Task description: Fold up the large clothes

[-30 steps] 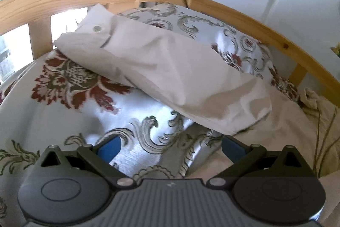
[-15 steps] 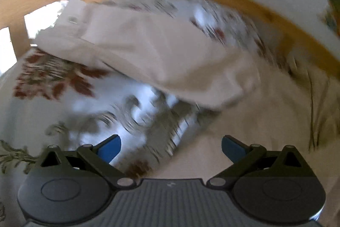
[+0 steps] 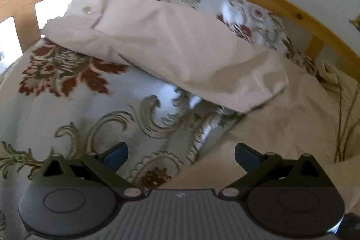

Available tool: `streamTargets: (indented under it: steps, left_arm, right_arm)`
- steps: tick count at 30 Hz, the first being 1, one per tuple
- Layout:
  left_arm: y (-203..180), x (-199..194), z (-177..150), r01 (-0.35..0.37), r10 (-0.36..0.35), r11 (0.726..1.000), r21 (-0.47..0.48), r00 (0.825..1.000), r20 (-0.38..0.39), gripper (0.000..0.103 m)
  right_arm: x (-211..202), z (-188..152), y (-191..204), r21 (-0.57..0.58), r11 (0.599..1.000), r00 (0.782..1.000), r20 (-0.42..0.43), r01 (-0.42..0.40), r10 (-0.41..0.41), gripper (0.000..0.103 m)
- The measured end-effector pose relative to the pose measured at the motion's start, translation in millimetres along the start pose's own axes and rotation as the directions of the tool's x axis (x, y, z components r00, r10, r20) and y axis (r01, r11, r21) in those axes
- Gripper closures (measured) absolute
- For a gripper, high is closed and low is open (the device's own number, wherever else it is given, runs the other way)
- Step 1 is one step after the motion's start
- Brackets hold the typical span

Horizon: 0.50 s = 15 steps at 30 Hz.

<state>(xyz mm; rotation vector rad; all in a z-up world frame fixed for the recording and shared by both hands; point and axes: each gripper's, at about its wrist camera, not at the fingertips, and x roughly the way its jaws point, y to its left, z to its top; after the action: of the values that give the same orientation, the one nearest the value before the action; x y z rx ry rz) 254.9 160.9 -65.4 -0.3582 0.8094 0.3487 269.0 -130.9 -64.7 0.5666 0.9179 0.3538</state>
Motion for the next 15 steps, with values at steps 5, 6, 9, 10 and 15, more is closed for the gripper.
streamTargets:
  steps: [5, 6, 9, 10, 15]
  left_arm:
    - [22, -19, 5, -0.010, 0.020, 0.995, -0.095, 0.994, 0.105, 0.001]
    - [27, -21, 6, -0.010, 0.024, 0.993, -0.116, 0.993, 0.119, 0.001]
    - [32, -23, 10, -0.011, 0.029, 0.990, -0.142, 0.992, 0.122, 0.001]
    - [30, -24, 10, -0.007, 0.023, 0.991, -0.133, 0.993, 0.119, 0.001]
    - [7, -29, 0, 0.069, -0.069, 0.998, 0.000, 0.995, 0.072, 0.001]
  right_arm:
    - [-1, 9, 44, -0.027, 0.974, 0.974, -0.042, -0.225, 0.224, 0.086]
    - [-10, 9, 49, -0.051, 0.970, 0.971, -0.041, -0.239, 0.238, 0.078]
    - [-46, 5, 54, -0.210, 0.954, 0.977, -0.035, -0.214, 0.211, 0.057]
    - [-60, 1, 51, -0.270, 0.948, 0.985, -0.021, -0.168, 0.169, 0.047]
    - [-100, -12, 4, -0.398, 0.901, 0.982, 0.141, 0.175, -0.129, 0.029]
